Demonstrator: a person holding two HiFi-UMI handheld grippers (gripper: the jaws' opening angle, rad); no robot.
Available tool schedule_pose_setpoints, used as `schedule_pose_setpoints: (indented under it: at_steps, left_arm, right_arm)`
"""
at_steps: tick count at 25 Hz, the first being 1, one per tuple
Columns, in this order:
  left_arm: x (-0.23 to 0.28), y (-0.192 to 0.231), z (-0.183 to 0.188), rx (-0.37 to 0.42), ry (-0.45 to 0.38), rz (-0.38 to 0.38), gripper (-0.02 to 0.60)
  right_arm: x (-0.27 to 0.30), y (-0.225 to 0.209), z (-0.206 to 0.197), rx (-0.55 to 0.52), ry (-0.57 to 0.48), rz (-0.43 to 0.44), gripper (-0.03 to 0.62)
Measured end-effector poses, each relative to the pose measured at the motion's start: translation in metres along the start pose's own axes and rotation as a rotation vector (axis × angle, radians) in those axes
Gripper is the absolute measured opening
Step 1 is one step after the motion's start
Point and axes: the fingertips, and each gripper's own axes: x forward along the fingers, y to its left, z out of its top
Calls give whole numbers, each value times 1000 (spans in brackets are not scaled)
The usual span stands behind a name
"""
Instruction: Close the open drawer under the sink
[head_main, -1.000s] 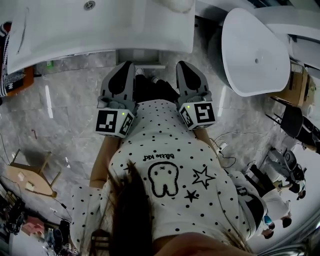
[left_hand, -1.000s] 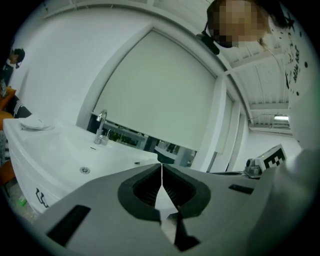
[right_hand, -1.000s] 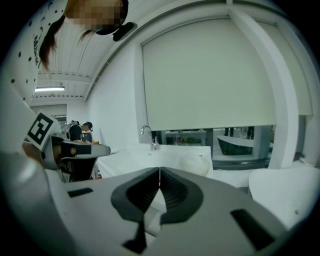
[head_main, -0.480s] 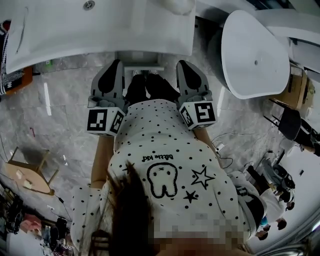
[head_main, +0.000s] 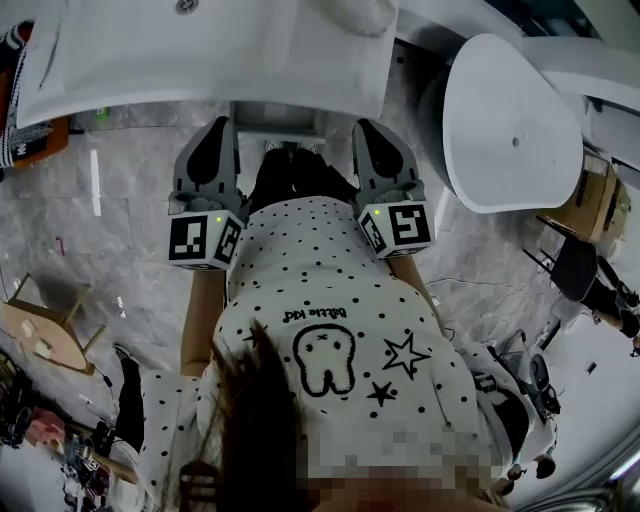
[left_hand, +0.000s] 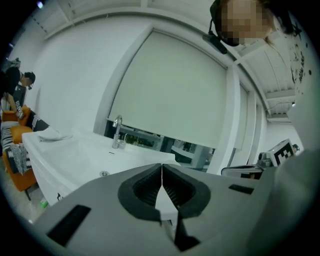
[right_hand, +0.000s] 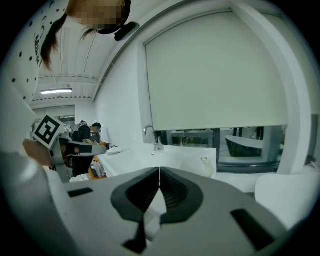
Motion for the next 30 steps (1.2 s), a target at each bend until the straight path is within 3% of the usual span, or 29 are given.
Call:
schedule_pose_setpoints:
  at_steps: [16, 19, 24, 30]
  left_arm:
    - [0, -11, -30, 9, 93, 27, 6]
    - [-1, -3, -40, 46, 125, 37, 6]
    - [-1, 19, -92, 142, 255, 63, 6]
    - [-5, 36, -166, 113, 433, 74, 8]
  right_arm:
    - [-11, -12, -5, 28, -1, -9, 14]
    - [-11, -12, -7, 30, 0, -11, 14]
    - [-13, -11, -9, 22, 14, -8, 14]
    - [-18, -15, -13, 5, 36, -9, 15]
